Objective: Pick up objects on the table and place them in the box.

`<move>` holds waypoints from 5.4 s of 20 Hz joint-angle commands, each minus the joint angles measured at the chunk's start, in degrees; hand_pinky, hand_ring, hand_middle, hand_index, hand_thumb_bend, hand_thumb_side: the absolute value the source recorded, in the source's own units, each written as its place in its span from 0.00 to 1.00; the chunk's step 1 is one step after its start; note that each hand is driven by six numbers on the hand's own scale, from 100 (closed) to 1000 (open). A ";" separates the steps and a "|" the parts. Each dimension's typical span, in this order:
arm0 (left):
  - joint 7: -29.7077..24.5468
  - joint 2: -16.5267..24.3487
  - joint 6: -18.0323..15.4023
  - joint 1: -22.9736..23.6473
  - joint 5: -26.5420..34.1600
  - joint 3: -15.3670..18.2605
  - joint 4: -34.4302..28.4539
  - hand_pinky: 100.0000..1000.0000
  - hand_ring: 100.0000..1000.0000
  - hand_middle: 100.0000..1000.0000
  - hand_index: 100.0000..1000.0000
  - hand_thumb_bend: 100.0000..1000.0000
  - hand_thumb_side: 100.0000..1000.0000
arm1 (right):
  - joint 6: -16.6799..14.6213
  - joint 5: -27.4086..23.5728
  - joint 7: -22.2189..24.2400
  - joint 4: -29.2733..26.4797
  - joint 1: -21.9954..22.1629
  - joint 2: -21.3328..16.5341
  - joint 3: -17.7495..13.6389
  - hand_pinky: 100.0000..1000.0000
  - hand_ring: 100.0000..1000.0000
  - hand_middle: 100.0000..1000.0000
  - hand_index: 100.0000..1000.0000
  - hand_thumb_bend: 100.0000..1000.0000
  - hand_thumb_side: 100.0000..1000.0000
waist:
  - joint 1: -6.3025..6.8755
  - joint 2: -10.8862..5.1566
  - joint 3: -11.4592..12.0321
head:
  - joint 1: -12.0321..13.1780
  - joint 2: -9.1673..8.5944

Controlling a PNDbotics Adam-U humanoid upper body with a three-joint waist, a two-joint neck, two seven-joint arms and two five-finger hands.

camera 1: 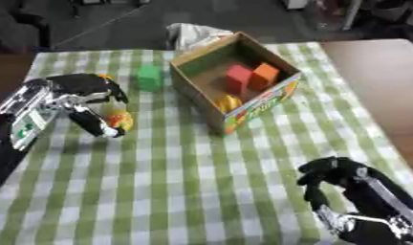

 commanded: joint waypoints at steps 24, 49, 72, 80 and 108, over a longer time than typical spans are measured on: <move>13.88 2.07 0.53 -4.88 3.44 1.47 -2.47 0.53 0.35 0.32 0.50 0.13 0.15 | 0.01 0.36 -0.43 -0.53 -0.17 -0.84 -0.26 0.65 0.42 0.38 0.71 0.00 0.07 | 0.13 -0.86 -0.02 | -0.40 0.25; 13.98 -18.72 -6.57 -20.63 -5.05 -4.55 7.96 0.61 0.51 0.51 0.70 0.19 0.18 | 0.27 -0.53 0.57 -0.66 -0.48 -0.41 0.72 0.65 0.42 0.38 0.71 0.00 0.07 | -0.67 -0.87 -2.38 | 0.57 0.25; 14.93 -3.46 7.63 -16.79 -3.38 9.61 16.36 0.66 0.59 0.63 0.81 0.19 0.19 | 0.10 0.14 0.00 -0.24 0.12 -0.69 0.15 0.65 0.42 0.39 0.71 0.00 0.07 | -0.26 -1.18 -0.35 | -1.04 0.25; 22.07 -7.32 12.72 -19.15 -9.01 15.56 32.20 0.66 0.59 0.63 0.82 0.14 0.19 | 0.11 -0.02 0.11 -0.33 0.23 -0.49 0.20 0.65 0.42 0.39 0.71 0.00 0.07 | -0.68 -1.13 -0.90 | -0.90 0.25; 18.13 -6.01 6.64 -19.35 -4.59 13.96 23.92 0.47 0.34 0.33 0.56 0.00 0.13 | 0.24 0.21 -0.10 -0.25 0.18 -0.60 0.22 0.65 0.42 0.39 0.70 0.00 0.10 | -0.69 -1.12 -0.69 | -1.28 0.25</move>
